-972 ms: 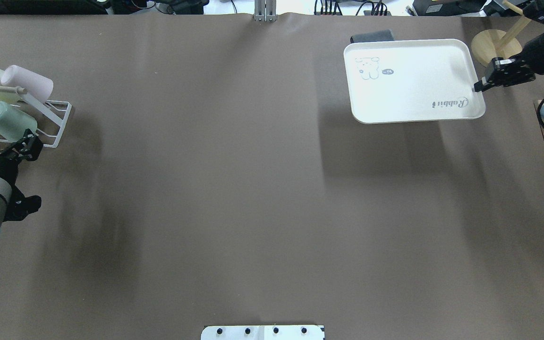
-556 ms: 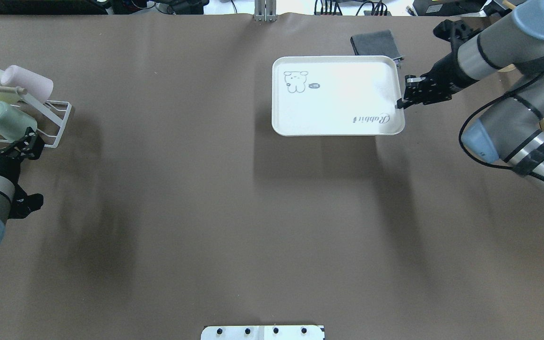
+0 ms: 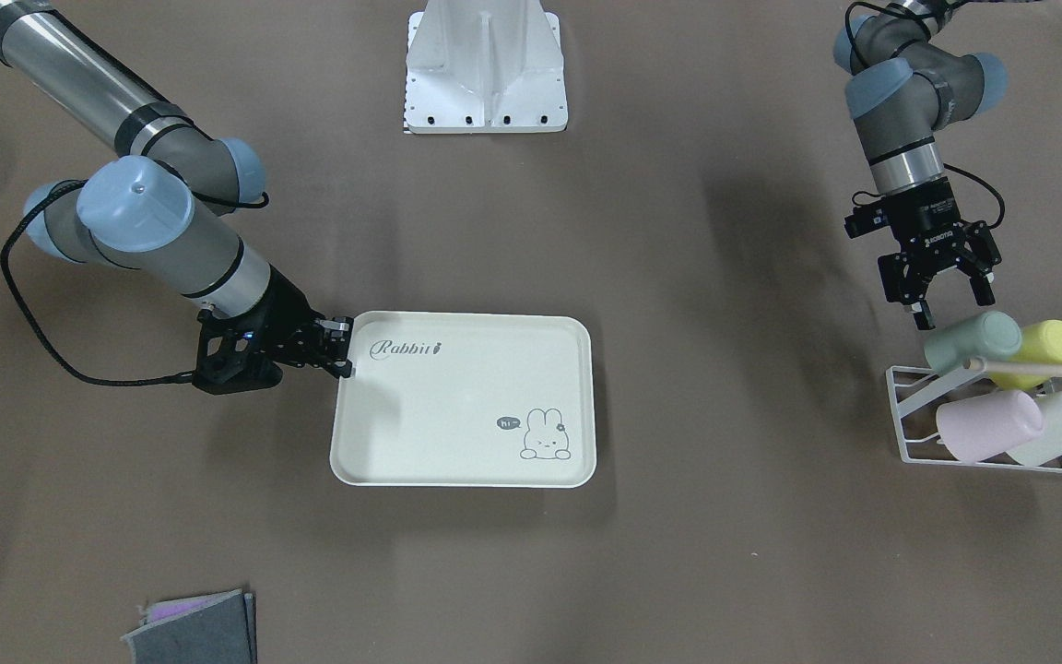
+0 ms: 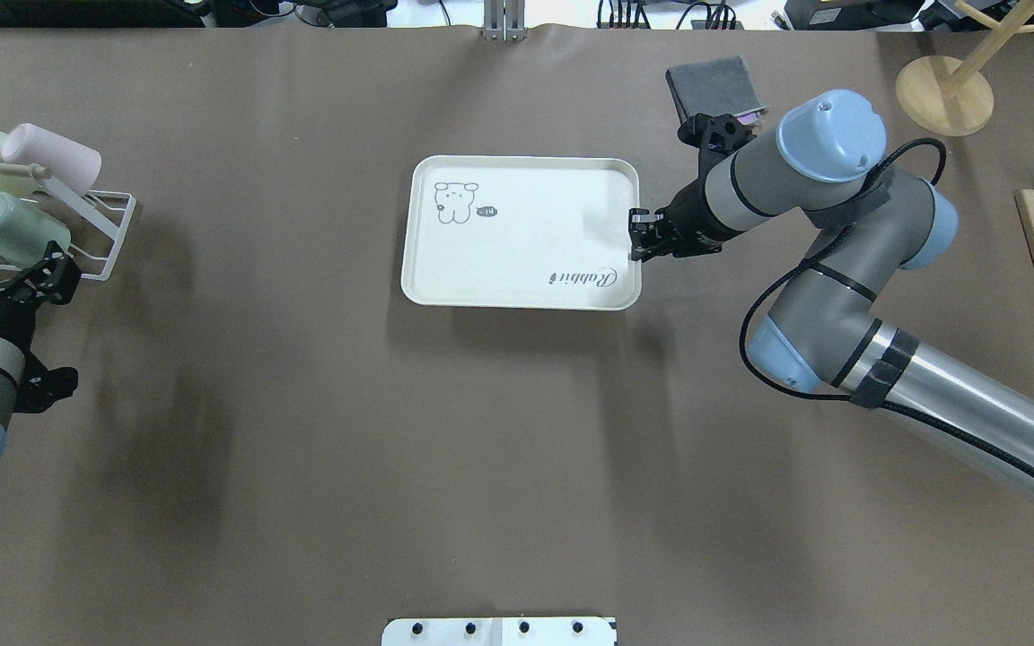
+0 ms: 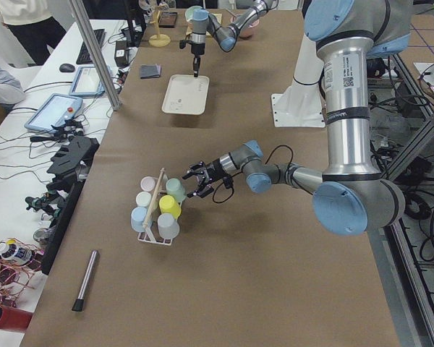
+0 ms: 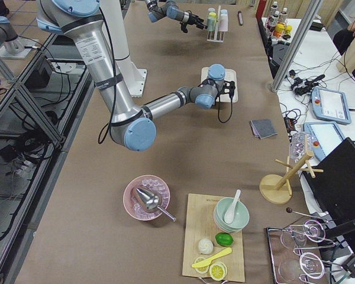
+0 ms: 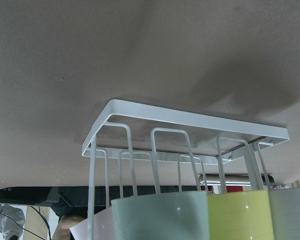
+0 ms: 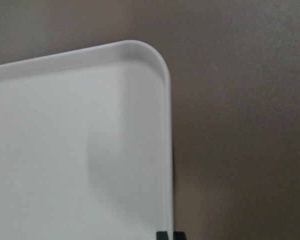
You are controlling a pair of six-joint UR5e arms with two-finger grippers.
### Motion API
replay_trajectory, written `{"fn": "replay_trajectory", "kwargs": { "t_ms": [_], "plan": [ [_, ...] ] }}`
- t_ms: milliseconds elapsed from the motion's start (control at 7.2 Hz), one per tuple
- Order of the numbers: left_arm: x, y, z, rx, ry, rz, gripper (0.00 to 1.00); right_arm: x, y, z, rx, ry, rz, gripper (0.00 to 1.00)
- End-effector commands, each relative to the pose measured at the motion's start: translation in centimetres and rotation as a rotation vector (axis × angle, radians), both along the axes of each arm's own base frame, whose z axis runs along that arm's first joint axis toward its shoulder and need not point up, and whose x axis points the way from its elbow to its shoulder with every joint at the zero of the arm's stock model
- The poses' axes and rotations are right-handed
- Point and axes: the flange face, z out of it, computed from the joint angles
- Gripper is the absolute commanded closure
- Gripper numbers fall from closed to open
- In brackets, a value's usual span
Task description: Pick up and place green cup on tray
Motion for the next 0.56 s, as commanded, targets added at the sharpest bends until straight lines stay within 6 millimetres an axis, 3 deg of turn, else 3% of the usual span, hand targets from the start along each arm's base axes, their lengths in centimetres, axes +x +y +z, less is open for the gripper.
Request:
{"fn": "replay_trajectory", "kwargs": {
  "t_ms": [0,139,417],
  "plan": [
    [0.1,-0.1,0.0,0.006,-0.006,-0.001,0.02,-1.8,0.3,-0.4,0.003,0.005,-0.006,1.00],
    [0.5,-0.3,-0.3,0.009,-0.002,0.000,0.02,-2.0,0.1,-0.9,0.010,-0.004,-0.007,1.00],
    [2.0,-1.2,-1.3,0.025,-0.021,0.024,0.02,-3.1,0.9,-0.1,0.007,0.001,-0.026,1.00]
  ]
}}
